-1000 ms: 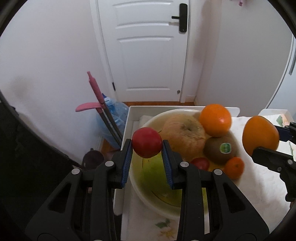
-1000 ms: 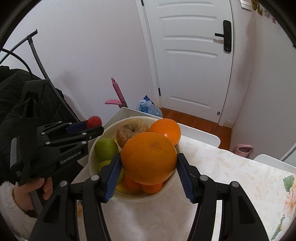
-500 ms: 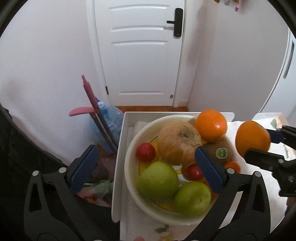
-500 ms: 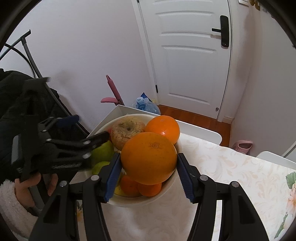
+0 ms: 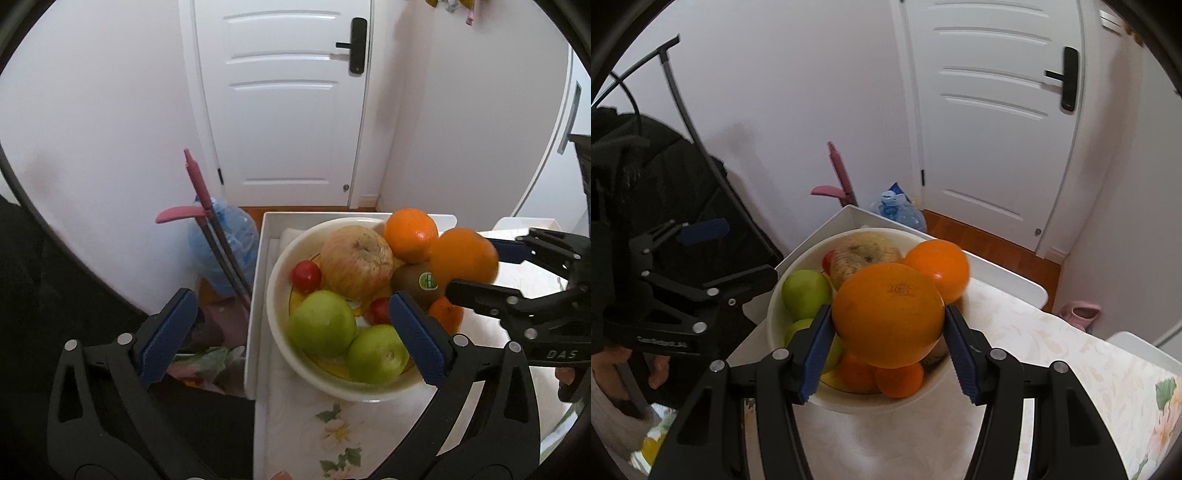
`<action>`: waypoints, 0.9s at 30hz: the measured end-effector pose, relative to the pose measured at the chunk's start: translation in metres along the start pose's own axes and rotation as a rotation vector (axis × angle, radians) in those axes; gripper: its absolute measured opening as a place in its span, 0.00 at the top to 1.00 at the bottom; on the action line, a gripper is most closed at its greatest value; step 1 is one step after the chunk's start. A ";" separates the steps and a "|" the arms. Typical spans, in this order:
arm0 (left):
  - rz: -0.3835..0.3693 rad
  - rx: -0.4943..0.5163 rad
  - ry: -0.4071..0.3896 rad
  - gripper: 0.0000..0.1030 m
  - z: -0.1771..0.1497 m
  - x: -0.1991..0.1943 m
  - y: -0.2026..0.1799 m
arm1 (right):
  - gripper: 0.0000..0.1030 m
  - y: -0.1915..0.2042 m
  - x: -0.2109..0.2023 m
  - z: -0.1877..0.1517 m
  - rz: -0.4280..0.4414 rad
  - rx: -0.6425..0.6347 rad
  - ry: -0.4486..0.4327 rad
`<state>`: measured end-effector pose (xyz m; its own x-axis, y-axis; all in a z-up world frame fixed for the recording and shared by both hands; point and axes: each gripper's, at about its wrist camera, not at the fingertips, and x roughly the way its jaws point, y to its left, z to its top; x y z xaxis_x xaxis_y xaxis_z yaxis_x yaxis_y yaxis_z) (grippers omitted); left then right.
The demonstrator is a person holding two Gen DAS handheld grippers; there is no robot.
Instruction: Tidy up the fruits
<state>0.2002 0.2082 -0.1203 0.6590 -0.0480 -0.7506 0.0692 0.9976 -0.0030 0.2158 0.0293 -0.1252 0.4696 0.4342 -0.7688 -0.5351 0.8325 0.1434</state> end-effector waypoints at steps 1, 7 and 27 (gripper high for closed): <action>0.003 0.004 -0.001 0.00 0.000 -0.001 0.000 | 0.46 0.002 0.002 0.000 0.007 -0.007 0.001; 0.003 0.010 -0.002 0.00 -0.006 -0.002 0.004 | 0.46 0.004 0.020 -0.004 0.071 -0.027 0.009; -0.010 0.002 -0.001 0.00 -0.012 -0.010 0.004 | 0.04 0.000 0.029 -0.011 0.023 -0.008 0.031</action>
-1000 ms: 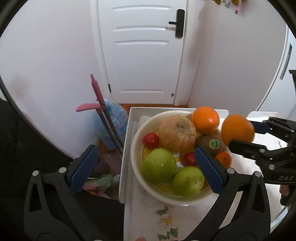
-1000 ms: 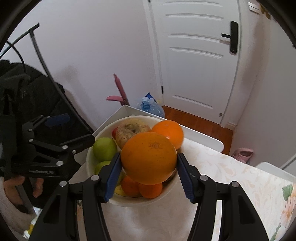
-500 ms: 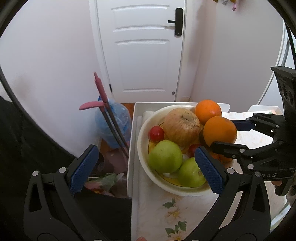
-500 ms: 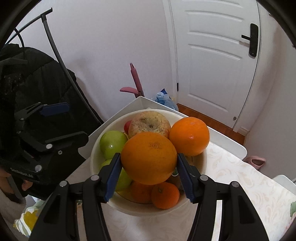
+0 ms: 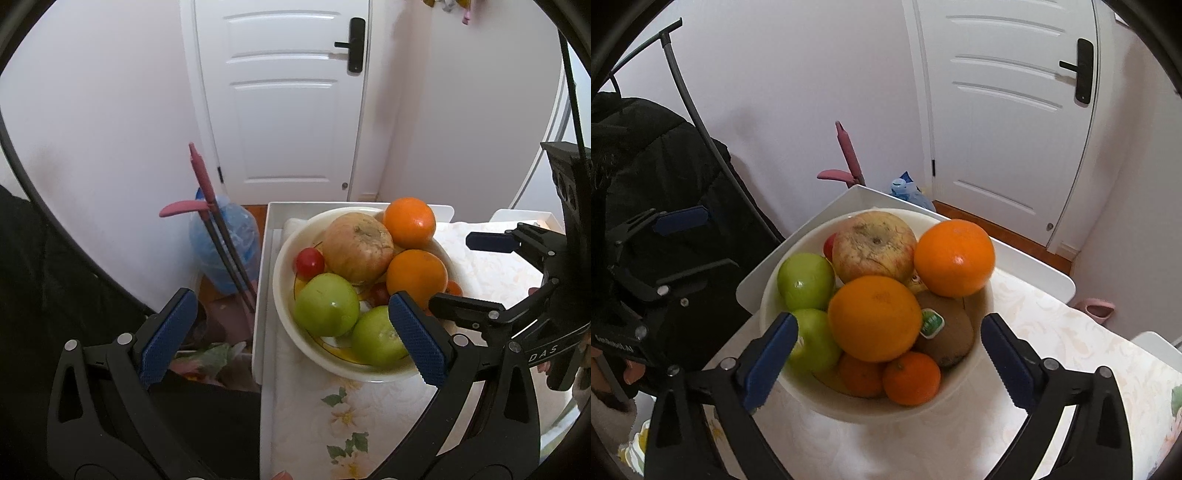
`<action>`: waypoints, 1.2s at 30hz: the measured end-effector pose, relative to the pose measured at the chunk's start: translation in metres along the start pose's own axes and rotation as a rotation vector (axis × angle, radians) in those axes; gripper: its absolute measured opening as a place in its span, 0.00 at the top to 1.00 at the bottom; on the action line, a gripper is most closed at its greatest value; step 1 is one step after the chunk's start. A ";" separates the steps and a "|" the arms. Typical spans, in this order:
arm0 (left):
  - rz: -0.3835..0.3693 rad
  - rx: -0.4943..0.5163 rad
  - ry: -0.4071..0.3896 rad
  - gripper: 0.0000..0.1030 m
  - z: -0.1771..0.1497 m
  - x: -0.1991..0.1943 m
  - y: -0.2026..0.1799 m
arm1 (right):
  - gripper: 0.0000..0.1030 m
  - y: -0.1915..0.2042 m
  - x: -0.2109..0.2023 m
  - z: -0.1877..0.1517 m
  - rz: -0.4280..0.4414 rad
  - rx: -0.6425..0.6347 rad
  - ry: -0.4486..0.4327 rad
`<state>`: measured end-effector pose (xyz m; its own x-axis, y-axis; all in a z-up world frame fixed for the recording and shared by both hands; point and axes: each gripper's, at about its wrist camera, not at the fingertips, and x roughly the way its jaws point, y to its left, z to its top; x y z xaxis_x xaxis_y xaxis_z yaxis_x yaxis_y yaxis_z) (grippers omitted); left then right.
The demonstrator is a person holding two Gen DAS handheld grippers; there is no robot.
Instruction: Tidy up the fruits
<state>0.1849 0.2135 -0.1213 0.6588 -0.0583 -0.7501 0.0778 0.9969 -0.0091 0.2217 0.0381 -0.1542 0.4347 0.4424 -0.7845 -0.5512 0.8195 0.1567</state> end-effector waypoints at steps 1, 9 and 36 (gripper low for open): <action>0.000 0.002 0.000 0.00 0.000 -0.001 -0.001 | 0.04 0.000 -0.003 -0.001 -0.004 0.003 0.000; -0.005 0.041 -0.026 0.00 0.009 -0.031 -0.021 | 0.04 -0.002 -0.046 -0.005 -0.033 0.029 -0.035; -0.017 0.003 -0.186 0.00 -0.003 -0.206 -0.160 | 0.04 -0.022 -0.311 -0.085 -0.430 0.230 -0.201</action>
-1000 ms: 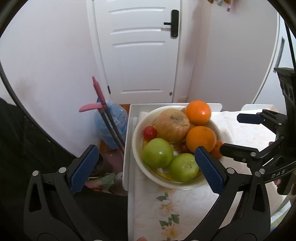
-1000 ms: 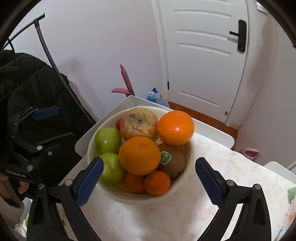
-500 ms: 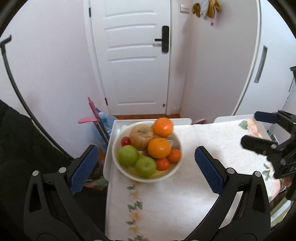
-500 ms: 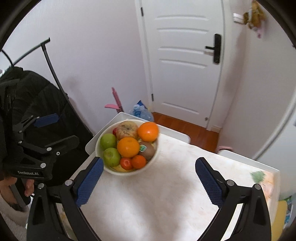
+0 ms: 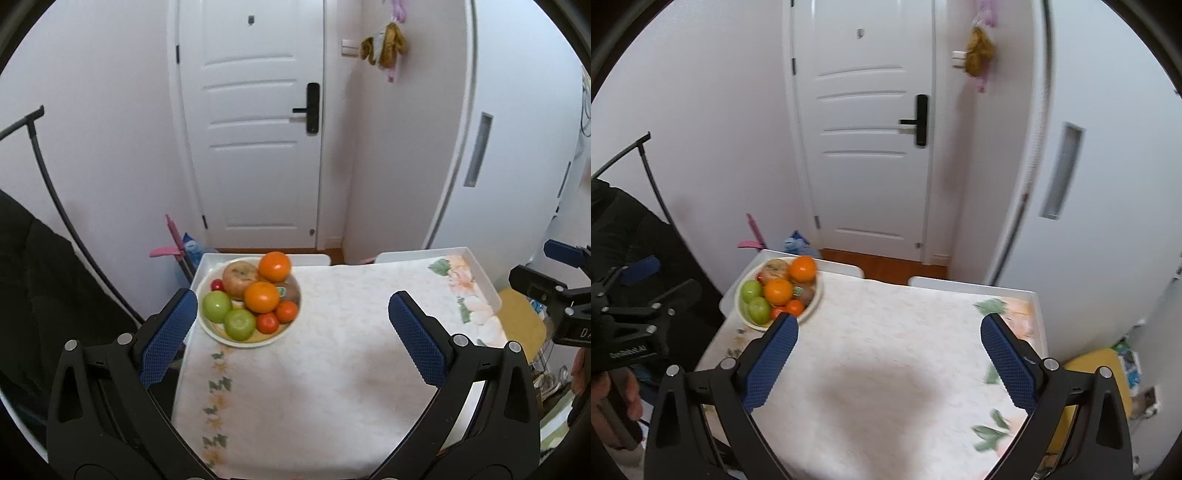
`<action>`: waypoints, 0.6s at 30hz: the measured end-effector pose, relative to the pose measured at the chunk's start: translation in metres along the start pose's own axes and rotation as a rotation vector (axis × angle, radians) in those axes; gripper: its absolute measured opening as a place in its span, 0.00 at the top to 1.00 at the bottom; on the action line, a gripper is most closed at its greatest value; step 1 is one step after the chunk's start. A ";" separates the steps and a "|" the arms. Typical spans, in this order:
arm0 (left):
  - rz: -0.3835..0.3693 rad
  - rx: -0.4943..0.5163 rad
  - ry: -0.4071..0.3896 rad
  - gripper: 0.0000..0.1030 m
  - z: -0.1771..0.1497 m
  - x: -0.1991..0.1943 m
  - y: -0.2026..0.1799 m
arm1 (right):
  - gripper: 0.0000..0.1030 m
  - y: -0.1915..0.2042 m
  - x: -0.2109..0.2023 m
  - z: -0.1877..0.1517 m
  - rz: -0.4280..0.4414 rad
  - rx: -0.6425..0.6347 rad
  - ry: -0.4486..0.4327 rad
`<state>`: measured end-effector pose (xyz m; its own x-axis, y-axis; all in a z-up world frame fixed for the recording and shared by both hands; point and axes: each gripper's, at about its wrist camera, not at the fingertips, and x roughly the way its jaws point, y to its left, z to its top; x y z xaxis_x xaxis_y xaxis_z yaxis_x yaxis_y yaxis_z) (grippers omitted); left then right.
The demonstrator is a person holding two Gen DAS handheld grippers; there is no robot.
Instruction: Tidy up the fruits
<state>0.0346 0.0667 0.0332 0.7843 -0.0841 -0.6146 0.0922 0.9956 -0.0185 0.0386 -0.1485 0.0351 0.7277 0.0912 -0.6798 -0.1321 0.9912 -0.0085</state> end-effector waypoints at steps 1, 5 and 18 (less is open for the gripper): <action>0.002 0.001 -0.004 0.00 -0.002 -0.004 -0.003 | 0.04 -0.003 -0.005 -0.004 -0.016 0.003 -0.003; 0.003 0.003 -0.015 0.00 -0.011 -0.020 -0.015 | 0.04 -0.012 -0.020 -0.017 -0.041 0.059 -0.003; 0.014 0.007 -0.038 0.00 -0.017 -0.038 -0.023 | 0.04 -0.020 -0.051 -0.037 -0.084 0.105 -0.026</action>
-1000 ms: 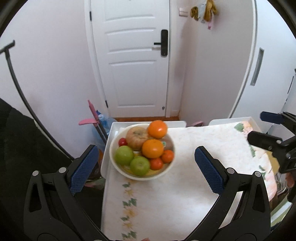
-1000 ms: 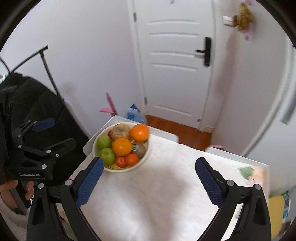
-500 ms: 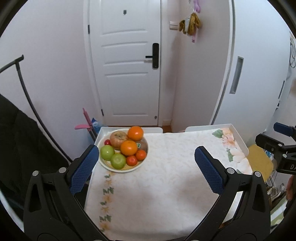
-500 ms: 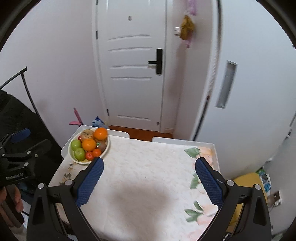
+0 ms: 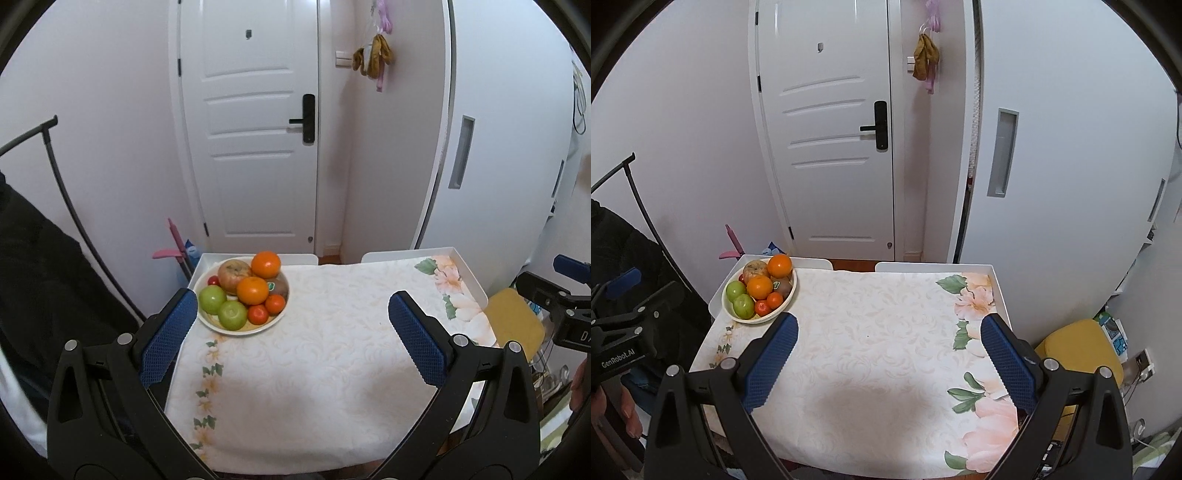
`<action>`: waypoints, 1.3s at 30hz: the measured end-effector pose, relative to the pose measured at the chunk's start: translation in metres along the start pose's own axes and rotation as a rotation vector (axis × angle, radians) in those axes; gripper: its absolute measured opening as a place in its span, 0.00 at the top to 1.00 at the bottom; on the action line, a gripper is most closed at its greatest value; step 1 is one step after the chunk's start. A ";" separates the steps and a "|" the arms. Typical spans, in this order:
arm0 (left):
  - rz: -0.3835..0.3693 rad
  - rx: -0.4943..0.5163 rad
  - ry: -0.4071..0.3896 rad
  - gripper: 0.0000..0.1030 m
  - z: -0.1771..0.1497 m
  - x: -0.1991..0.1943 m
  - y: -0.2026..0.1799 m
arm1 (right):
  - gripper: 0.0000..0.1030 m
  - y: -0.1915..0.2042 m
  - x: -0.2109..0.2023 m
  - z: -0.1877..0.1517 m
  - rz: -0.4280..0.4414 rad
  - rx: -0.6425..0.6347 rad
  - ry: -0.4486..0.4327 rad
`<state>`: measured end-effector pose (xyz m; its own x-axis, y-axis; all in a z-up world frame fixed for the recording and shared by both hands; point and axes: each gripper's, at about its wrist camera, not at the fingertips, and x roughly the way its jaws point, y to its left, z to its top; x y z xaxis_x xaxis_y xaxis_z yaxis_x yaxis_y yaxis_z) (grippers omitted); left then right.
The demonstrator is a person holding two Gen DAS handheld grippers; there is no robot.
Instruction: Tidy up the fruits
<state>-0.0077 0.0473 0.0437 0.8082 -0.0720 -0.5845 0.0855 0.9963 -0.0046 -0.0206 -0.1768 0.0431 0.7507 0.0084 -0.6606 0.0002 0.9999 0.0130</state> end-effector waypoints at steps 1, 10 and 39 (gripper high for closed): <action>0.001 0.002 -0.002 0.00 0.000 -0.001 0.000 | 0.04 -0.001 -0.001 -0.001 -0.002 0.002 -0.001; 0.006 0.008 -0.004 0.00 -0.001 -0.004 -0.002 | 0.04 -0.004 -0.006 -0.001 -0.010 0.016 -0.011; -0.004 0.018 0.004 0.00 0.003 0.001 -0.004 | 0.04 -0.008 -0.002 -0.002 -0.006 0.021 -0.013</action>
<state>-0.0057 0.0434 0.0457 0.8056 -0.0760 -0.5876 0.0996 0.9950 0.0078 -0.0237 -0.1843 0.0432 0.7589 0.0024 -0.6512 0.0186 0.9995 0.0253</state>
